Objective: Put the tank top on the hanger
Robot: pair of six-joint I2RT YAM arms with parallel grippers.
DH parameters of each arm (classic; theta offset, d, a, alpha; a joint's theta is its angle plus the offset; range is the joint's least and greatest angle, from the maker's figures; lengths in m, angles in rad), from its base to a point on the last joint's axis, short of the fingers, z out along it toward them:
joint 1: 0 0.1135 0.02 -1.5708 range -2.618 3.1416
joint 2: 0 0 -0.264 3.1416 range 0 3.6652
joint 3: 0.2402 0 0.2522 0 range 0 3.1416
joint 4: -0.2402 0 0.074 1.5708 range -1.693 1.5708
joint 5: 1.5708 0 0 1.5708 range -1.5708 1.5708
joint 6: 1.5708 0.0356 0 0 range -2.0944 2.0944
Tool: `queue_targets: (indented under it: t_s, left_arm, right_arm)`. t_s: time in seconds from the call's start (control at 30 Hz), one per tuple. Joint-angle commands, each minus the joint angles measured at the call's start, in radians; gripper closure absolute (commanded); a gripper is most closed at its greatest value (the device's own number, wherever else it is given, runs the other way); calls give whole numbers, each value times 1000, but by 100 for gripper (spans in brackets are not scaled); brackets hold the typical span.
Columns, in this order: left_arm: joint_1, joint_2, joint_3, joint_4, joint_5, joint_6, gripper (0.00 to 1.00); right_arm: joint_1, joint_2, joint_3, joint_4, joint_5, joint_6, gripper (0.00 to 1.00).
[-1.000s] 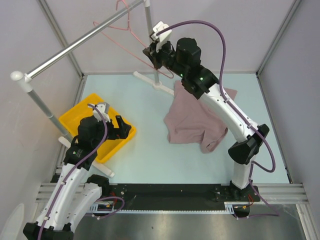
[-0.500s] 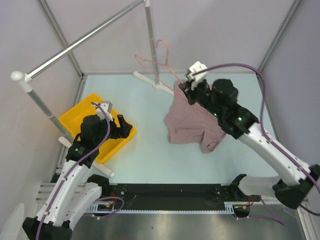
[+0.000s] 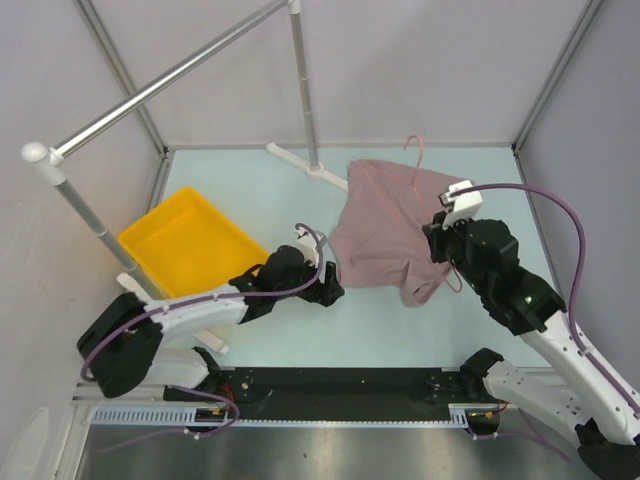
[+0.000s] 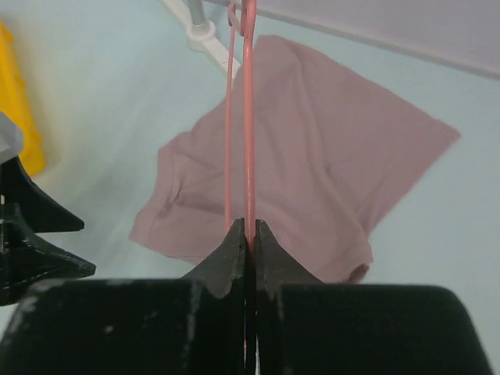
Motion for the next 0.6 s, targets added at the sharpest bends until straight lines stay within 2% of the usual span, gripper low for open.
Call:
queue_targets:
  t_s: [0.0,0.17,0.33,0.57]
  left_arm:
    - [-5,142,79,214,46,-29,24]
    - [-7,302,174,220,53,-38,27]
    - [-5,374,203,233,46,-42,31]
    - [-7,432,268,141,-18,-38,37]
  right_arm:
    - [-47,-104,1,-42,16,96,100]
    - [-72,-117,-21,-53,-4,93,100]
    - [-86,-114,-39,-55,-23,97,100]
    - [-96,-134,-54,-52,-35,97,100]
